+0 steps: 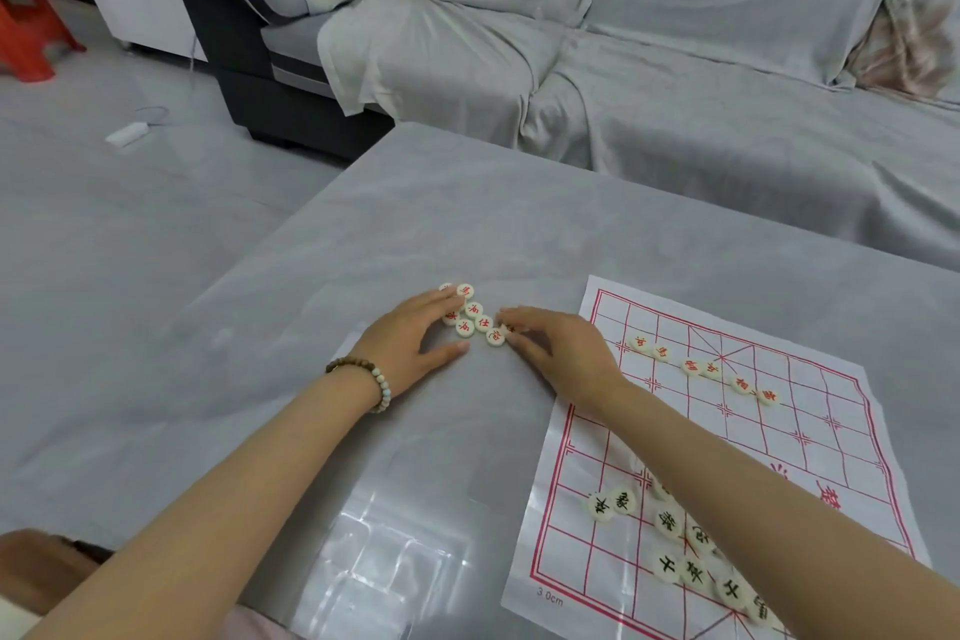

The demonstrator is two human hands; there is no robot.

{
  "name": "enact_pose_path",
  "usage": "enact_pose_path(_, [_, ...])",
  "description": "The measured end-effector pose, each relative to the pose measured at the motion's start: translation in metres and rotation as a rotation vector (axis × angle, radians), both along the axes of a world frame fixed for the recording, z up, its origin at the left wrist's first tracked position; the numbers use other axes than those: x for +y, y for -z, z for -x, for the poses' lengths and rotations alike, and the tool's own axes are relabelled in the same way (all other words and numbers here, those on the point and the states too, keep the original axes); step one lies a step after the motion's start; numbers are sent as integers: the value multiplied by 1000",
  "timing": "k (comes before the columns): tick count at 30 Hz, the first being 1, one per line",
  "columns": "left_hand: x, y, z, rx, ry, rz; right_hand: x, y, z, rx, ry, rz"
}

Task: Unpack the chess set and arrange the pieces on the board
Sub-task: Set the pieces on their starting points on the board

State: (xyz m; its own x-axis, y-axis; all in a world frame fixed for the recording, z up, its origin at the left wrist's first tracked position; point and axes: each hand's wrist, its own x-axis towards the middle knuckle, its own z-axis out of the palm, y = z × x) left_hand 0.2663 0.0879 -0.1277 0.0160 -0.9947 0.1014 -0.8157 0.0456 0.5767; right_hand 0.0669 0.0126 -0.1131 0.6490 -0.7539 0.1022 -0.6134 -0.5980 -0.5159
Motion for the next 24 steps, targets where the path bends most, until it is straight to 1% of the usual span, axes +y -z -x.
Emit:
enact_pose_path(7, [3, -5, 7, 106, -63, 89, -2, -8, 7, 4, 38, -46])
enact_pose_path(13, [3, -8, 11, 126, -42, 34, 0, -8, 8, -79, 45, -109])
enact_pose_path(16, [3, -11, 14, 146, -73, 22, 2, -8, 6, -114, 43, -125])
enact_pose_path(21, [10, -15, 23, 213, -112, 25, 9, -13, 11, -109, 34, -125])
enact_pose_path(24, [12, -24, 40, 253, -116, 57, 15, -22, 34, -178, 80, -99])
